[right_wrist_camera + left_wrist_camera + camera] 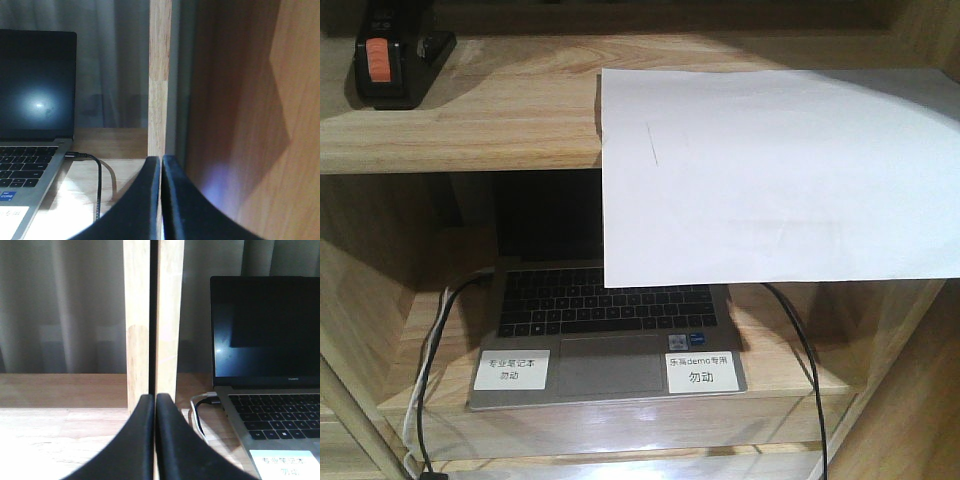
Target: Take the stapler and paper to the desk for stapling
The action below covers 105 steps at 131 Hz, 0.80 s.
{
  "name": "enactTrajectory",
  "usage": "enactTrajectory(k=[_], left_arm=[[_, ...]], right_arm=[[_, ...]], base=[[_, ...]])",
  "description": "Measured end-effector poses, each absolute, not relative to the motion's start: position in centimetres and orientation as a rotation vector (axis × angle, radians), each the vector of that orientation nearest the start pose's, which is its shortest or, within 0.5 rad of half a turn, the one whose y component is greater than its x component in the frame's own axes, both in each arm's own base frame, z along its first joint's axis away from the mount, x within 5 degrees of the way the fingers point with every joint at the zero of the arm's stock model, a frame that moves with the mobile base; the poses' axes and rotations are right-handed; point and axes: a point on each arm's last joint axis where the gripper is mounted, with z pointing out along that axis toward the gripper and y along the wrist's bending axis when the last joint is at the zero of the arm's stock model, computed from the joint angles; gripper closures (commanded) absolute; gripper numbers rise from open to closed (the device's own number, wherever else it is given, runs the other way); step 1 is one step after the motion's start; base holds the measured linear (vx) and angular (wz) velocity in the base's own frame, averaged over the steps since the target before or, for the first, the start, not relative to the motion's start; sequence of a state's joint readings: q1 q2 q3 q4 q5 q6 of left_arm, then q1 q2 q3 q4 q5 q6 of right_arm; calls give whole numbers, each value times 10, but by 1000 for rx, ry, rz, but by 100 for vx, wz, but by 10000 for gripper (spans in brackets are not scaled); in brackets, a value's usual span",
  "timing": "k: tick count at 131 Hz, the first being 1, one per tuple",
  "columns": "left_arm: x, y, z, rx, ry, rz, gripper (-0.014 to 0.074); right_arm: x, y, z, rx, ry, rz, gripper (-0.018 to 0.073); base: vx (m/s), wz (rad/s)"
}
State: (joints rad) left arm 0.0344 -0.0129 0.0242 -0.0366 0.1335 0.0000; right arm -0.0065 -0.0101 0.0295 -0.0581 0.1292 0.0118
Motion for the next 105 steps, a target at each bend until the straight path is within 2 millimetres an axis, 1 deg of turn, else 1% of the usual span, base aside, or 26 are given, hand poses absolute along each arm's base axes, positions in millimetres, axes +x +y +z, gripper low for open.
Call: enactTrajectory(k=[105], left_arm=[[56,1,194,-54,1627,-5,603]], right_arm=[[57,-1,192,-26,1632,-46,565]], base=[[0,0]])
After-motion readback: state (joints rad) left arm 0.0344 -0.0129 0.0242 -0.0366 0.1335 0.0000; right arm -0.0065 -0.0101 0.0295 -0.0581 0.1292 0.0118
